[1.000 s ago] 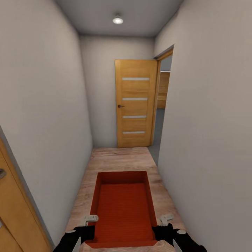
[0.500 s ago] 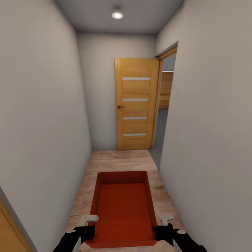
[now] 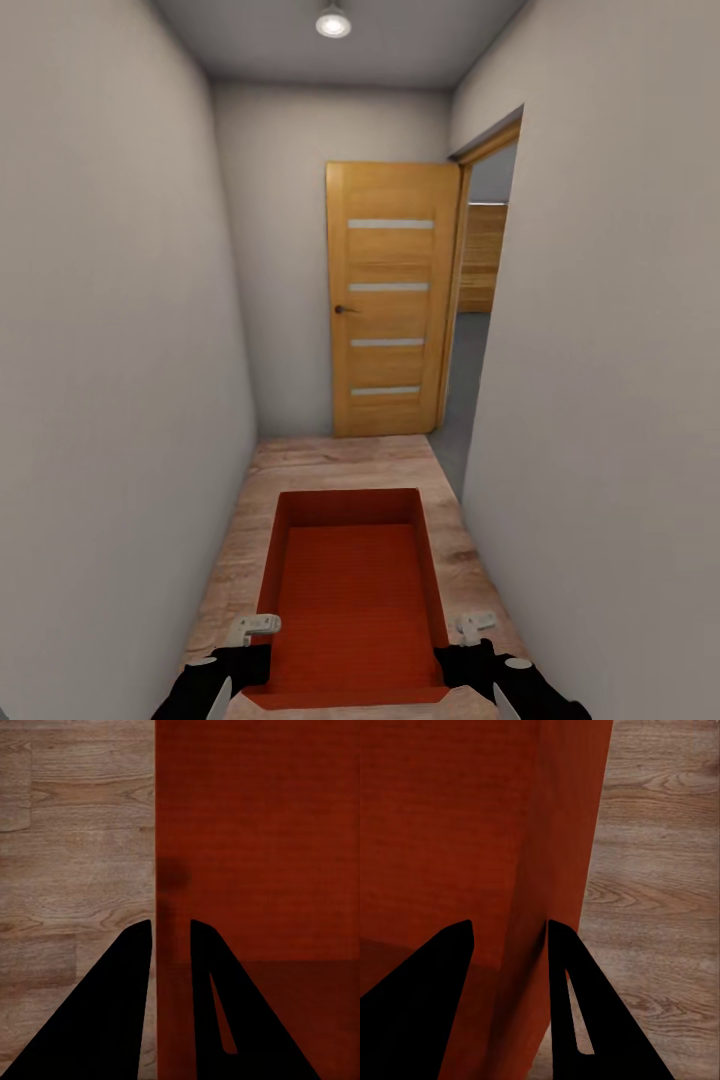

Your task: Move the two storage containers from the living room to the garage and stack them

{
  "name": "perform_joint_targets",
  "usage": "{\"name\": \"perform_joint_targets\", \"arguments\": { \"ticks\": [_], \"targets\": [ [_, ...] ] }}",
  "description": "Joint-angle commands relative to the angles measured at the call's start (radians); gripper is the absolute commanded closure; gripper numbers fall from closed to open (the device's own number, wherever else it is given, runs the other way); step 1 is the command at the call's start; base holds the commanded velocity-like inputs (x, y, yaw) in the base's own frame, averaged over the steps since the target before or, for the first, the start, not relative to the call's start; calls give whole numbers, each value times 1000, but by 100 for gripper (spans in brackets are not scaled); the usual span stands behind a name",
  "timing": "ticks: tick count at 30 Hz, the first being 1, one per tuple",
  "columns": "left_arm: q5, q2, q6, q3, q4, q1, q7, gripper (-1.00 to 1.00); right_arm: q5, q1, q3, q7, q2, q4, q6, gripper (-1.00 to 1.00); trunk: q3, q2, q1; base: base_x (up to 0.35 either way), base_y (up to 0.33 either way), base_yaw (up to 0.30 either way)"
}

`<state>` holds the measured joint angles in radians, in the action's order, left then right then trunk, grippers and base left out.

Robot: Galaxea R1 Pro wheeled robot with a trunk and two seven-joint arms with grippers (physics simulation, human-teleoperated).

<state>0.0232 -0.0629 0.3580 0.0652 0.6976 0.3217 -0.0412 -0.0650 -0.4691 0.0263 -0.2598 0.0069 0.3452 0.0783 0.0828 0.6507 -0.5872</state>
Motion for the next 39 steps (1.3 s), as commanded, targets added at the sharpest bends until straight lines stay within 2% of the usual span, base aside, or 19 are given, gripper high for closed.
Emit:
{"name": "perform_joint_targets", "arguments": {
  "ticks": [1, 30, 39],
  "targets": [
    [28, 21, 6, 8, 0, 0, 20, 100, 11, 0, 17, -82, -1, 5, -56, 100, 2, 1, -1, 324, 0, 0],
    [27, 21, 6, 8, 0, 0, 20, 100, 10, 0, 17, -82, -1, 5, -57, 100, 2, 1, -1, 324, 10, 0],
    [27, 21, 6, 8, 0, 0, 20, 100, 10, 0, 17, -82, -1, 5, -57, 100, 2, 1, -1, 318, 115, 0]
  ]
}}
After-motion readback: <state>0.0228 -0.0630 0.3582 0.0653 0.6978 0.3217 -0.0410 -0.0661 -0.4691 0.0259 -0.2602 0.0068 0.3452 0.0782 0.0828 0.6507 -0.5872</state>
